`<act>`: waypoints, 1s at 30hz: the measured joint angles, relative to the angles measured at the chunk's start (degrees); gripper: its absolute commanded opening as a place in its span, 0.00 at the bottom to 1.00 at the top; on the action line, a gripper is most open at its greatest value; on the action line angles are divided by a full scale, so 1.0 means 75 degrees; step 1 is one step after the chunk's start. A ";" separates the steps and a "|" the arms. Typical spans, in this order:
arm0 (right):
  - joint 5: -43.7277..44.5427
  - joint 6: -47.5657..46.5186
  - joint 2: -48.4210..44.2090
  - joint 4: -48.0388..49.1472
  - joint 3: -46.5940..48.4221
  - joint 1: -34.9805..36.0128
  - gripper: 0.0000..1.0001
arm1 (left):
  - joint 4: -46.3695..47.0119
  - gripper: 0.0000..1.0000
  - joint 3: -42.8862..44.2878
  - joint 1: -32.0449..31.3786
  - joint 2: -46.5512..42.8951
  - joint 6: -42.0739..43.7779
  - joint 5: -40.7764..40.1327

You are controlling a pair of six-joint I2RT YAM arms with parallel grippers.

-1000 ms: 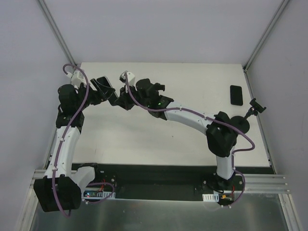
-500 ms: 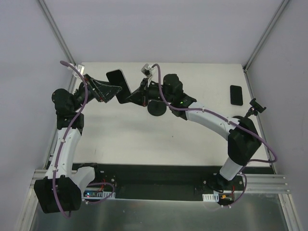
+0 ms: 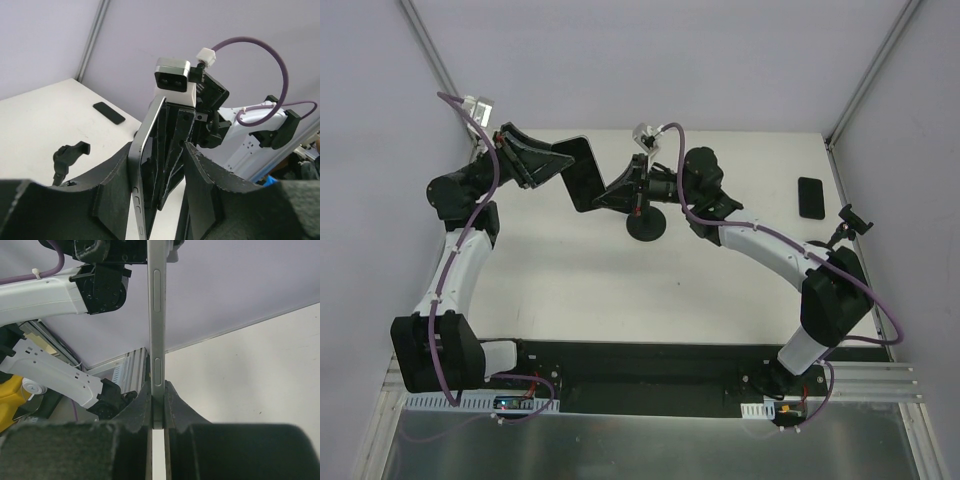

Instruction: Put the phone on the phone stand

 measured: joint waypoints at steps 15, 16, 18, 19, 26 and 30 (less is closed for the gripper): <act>-0.0662 0.0169 0.0315 0.0213 0.0114 -0.0032 0.01 | -0.1020 0.20 0.0029 -0.0087 -0.0178 0.0903 0.0350; -0.0697 0.0166 0.0323 0.0216 0.0125 -0.0035 0.01 | -0.1093 0.21 0.0023 -0.0087 -0.0224 0.0965 0.0350; -0.0734 0.0119 0.0364 0.0169 0.0204 -0.0032 0.01 | -0.1236 0.13 0.0015 -0.0085 -0.0294 0.1110 0.0344; -0.0743 0.0087 0.0393 0.0137 0.0254 -0.0032 0.01 | -0.1306 0.00 0.0012 -0.0082 -0.0318 0.1160 0.0344; -0.0463 -0.0519 0.0446 -0.0903 0.0548 -0.0009 0.75 | -0.2393 0.00 -0.0149 -0.0093 -0.0734 0.2014 0.0221; 0.0749 -0.1437 0.0291 -0.2095 0.0595 -0.0026 0.96 | -0.4278 0.00 -0.0300 -0.0093 -0.1434 0.3366 -0.0586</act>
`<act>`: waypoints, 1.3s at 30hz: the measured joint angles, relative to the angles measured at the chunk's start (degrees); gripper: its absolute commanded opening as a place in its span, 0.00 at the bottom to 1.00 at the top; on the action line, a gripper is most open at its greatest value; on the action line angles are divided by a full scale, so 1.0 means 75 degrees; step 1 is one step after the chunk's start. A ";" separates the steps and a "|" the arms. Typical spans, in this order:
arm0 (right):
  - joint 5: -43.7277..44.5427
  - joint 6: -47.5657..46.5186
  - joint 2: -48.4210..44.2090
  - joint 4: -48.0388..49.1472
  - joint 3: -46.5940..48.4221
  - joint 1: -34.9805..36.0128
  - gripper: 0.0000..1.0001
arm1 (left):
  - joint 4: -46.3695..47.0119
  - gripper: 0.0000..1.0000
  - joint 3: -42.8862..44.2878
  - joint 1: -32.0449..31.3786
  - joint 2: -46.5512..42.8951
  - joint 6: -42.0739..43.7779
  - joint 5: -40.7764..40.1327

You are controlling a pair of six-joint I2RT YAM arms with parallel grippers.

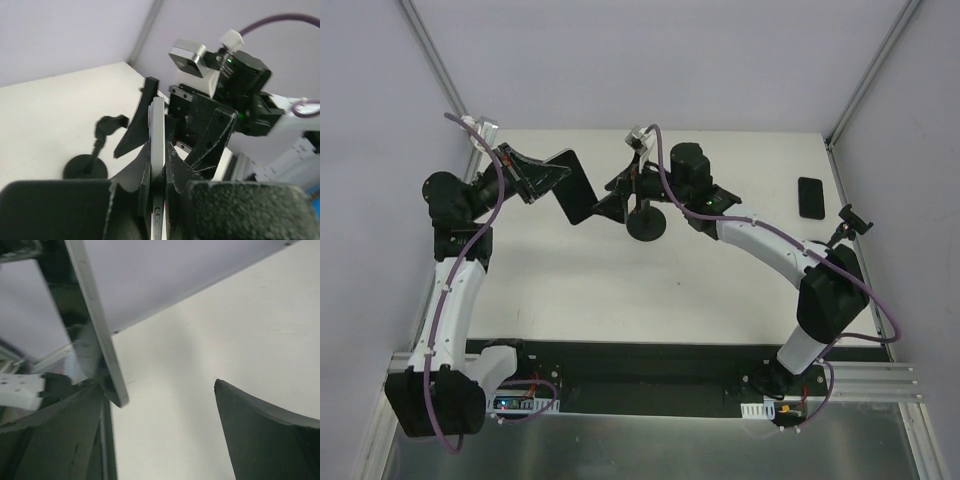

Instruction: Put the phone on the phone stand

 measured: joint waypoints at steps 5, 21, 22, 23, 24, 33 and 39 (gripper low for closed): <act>0.2049 -0.0560 -0.0198 -0.1451 0.0259 -0.0044 0.97 | -0.2022 0.00 -0.0009 0.0000 -0.0743 0.1486 -0.1507; 0.6653 0.0306 -0.1040 -0.3710 0.0099 -0.0175 0.44 | -0.3089 0.00 -0.0023 -0.0149 -0.0149 0.2116 -0.2294; 0.6793 0.0283 -0.0944 -0.3727 0.0099 -0.0175 0.43 | -0.3077 0.00 -0.0026 -0.0149 -0.0105 0.2104 -0.2285; 0.6916 0.0265 -0.0857 -0.3748 0.0102 -0.0175 0.42 | -0.3060 0.00 -0.0026 -0.0149 -0.0055 0.2084 -0.2267; 0.7020 0.0254 -0.0781 -0.3765 0.0102 -0.0175 0.42 | -0.3031 0.00 -0.0026 -0.0149 -0.0003 0.2063 -0.2250; 0.7455 0.0015 -0.0583 -0.3812 0.0102 -0.0181 0.39 | -0.2798 0.00 -0.0032 -0.0152 0.0297 0.1705 -0.1923; 0.7426 -0.0067 -0.0373 -0.3806 0.0108 -0.0184 0.28 | -0.2655 0.00 -0.0035 -0.0236 0.0297 0.1684 -0.1880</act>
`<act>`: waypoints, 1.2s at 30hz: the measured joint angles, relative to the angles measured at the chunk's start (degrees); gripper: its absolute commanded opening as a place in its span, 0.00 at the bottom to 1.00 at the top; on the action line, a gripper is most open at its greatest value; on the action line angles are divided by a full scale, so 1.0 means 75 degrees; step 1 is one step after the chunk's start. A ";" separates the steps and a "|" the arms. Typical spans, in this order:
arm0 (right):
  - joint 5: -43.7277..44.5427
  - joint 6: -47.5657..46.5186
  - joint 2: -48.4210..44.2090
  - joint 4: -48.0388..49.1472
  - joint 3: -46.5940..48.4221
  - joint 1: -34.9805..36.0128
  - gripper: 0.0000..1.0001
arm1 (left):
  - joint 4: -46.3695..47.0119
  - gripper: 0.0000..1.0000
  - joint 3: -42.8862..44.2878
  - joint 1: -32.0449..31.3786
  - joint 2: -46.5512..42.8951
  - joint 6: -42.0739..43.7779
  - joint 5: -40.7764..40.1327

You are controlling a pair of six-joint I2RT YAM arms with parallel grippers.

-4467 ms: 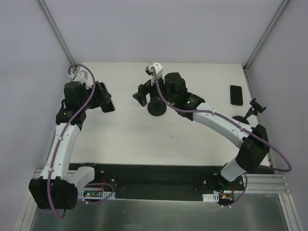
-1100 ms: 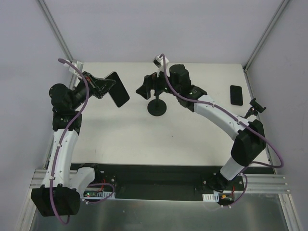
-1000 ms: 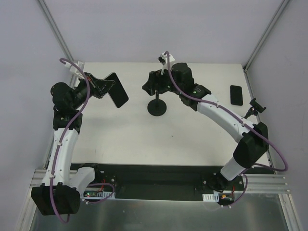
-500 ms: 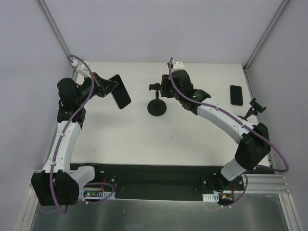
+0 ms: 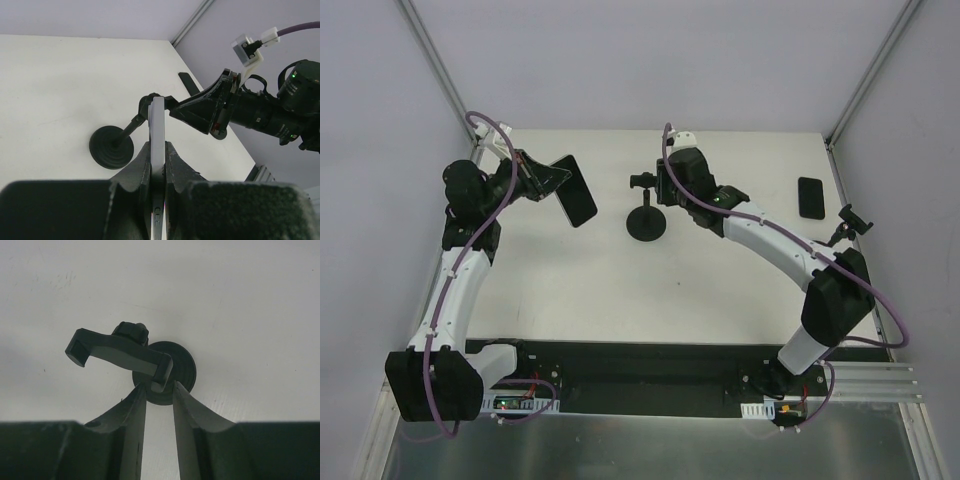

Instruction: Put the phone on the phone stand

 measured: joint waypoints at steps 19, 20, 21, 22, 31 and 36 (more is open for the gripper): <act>-0.0041 -0.0382 0.0181 0.0015 0.0289 0.0000 0.28 | 0.0111 0.00 0.0000 -0.0251 0.0035 -0.0017 0.0178; -0.0041 -0.0408 0.0195 0.0015 0.0321 0.0000 0.28 | 0.0111 0.00 0.0000 -0.0251 0.0050 -0.0020 0.0184; -0.0038 -0.0437 0.0216 0.0009 0.0361 0.0000 0.27 | 0.0108 0.00 0.0000 -0.0251 0.0058 -0.0017 0.0184; -0.0038 -0.0460 0.0248 0.0012 0.0396 0.0000 0.25 | 0.0111 0.00 0.0000 -0.0251 0.0061 -0.0017 0.0187; -0.0026 -0.0612 0.0510 -0.0009 0.0629 -0.0038 0.28 | 0.0114 0.00 0.0000 -0.0414 0.0070 -0.0015 0.0259; -0.0015 -0.0691 0.0551 -0.0017 0.0647 -0.0038 0.07 | 0.0114 0.00 0.0000 -0.0466 0.0079 -0.0009 0.0344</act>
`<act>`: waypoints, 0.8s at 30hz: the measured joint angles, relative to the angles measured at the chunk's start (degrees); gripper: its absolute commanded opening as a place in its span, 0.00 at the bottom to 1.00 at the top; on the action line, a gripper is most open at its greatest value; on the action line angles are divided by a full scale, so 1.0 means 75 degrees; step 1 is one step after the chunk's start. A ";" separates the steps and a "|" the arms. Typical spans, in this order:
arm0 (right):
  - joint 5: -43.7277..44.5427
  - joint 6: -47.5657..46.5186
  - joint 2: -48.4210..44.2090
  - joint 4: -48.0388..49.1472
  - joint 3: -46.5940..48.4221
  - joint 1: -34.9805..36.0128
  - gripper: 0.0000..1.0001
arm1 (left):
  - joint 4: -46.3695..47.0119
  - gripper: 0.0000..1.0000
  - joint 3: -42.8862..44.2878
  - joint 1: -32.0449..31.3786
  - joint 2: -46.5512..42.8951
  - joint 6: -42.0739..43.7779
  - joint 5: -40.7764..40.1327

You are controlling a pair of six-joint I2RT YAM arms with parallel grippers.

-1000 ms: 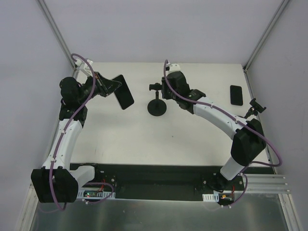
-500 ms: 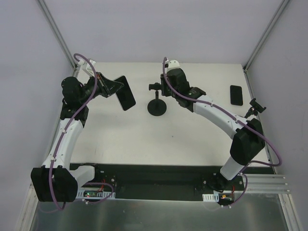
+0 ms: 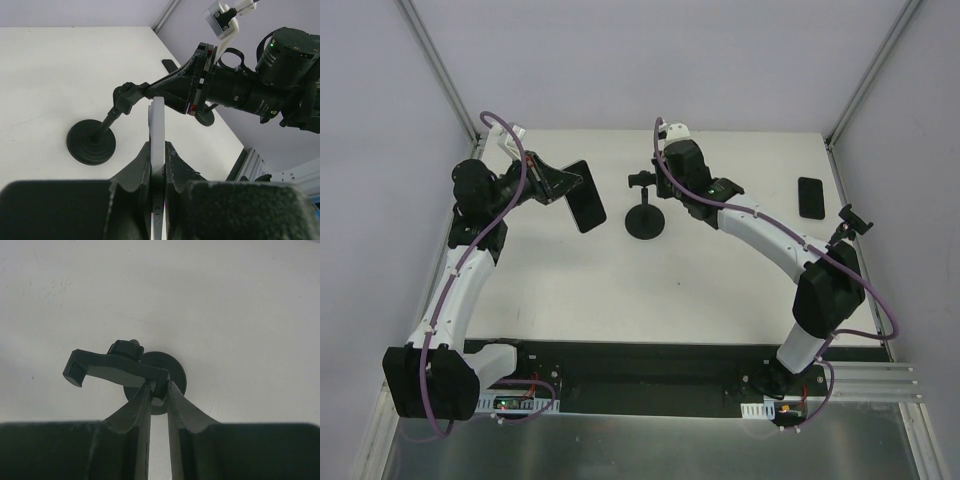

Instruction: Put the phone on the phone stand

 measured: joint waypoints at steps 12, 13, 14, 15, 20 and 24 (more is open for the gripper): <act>-0.0729 -0.0388 0.0067 0.0125 0.0035 0.0003 0.01 | 0.0169 0.00 0.0000 -0.0493 0.0026 0.0131 0.0554; -0.0889 -0.0437 0.0064 0.0146 0.0029 0.0003 0.01 | 0.0227 0.00 -0.0003 -0.0612 0.0026 0.0210 0.0673; -0.1107 -0.0495 0.0050 0.0201 -0.0012 0.0017 0.01 | 0.0289 0.00 -0.0006 -0.0758 0.0026 0.0283 0.0755; -0.1332 -0.0527 0.0029 0.0254 -0.0067 0.0041 0.01 | 0.0376 0.00 -0.0020 -0.0909 0.0023 0.0405 0.0851; -0.2422 -0.0778 -0.0009 0.0344 -0.0131 0.0236 0.01 | 0.0580 0.00 -0.0353 -0.1754 -0.0175 0.1317 0.0915; -0.3200 -0.0982 -0.0009 0.0353 -0.0134 0.0370 0.01 | 0.0609 0.00 -0.0507 -0.2544 -0.0286 0.2235 0.0629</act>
